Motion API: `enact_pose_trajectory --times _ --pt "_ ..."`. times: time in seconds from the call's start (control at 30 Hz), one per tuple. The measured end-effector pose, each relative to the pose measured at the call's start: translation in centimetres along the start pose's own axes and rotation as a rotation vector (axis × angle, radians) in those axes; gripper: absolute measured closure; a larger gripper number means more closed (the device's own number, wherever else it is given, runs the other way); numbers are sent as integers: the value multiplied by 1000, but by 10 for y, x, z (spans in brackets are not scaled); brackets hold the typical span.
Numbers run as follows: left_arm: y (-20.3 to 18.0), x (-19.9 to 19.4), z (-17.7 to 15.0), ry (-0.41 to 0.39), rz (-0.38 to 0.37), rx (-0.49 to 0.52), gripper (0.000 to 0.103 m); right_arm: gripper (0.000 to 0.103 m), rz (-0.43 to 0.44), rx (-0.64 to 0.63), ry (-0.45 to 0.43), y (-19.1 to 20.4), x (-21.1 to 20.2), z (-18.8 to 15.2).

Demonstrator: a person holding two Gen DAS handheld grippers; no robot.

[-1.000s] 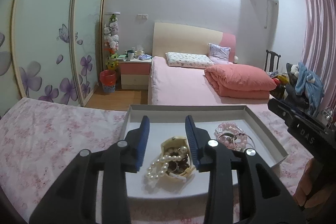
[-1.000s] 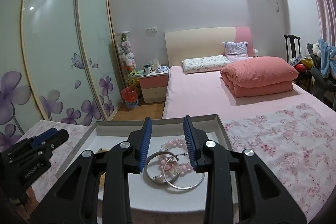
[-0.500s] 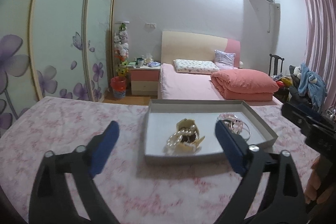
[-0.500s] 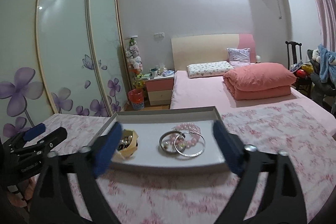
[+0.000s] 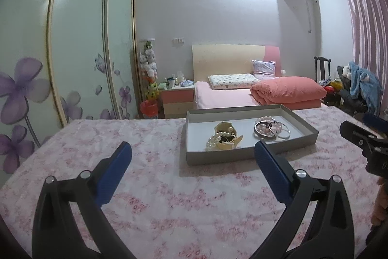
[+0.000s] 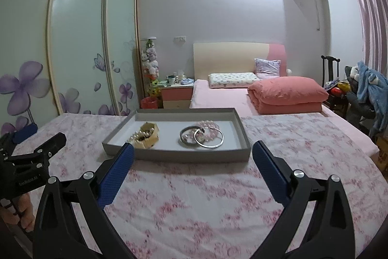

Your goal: Organize jewelry

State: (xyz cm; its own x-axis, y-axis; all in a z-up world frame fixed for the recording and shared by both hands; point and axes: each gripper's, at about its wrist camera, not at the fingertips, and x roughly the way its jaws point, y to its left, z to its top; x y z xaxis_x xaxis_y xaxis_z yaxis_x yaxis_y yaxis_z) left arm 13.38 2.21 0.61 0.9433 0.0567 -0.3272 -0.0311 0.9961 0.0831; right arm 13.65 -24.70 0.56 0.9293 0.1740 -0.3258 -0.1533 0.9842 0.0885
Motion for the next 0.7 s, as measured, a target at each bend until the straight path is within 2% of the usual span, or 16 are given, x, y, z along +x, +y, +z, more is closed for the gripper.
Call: enact_pose_trajectory --times 0.2,0.37,0.7 --pt "-10 -14 -5 -47 -2 35 4 6 -28 -25 -25 3 -6 -9" --pt "-9 -12 -4 -37 -18 10 4 6 -33 -57 -39 9 -9 -12" --pt "-10 -12 -5 -37 -27 -3 4 6 -26 -33 -28 4 -8 -14"
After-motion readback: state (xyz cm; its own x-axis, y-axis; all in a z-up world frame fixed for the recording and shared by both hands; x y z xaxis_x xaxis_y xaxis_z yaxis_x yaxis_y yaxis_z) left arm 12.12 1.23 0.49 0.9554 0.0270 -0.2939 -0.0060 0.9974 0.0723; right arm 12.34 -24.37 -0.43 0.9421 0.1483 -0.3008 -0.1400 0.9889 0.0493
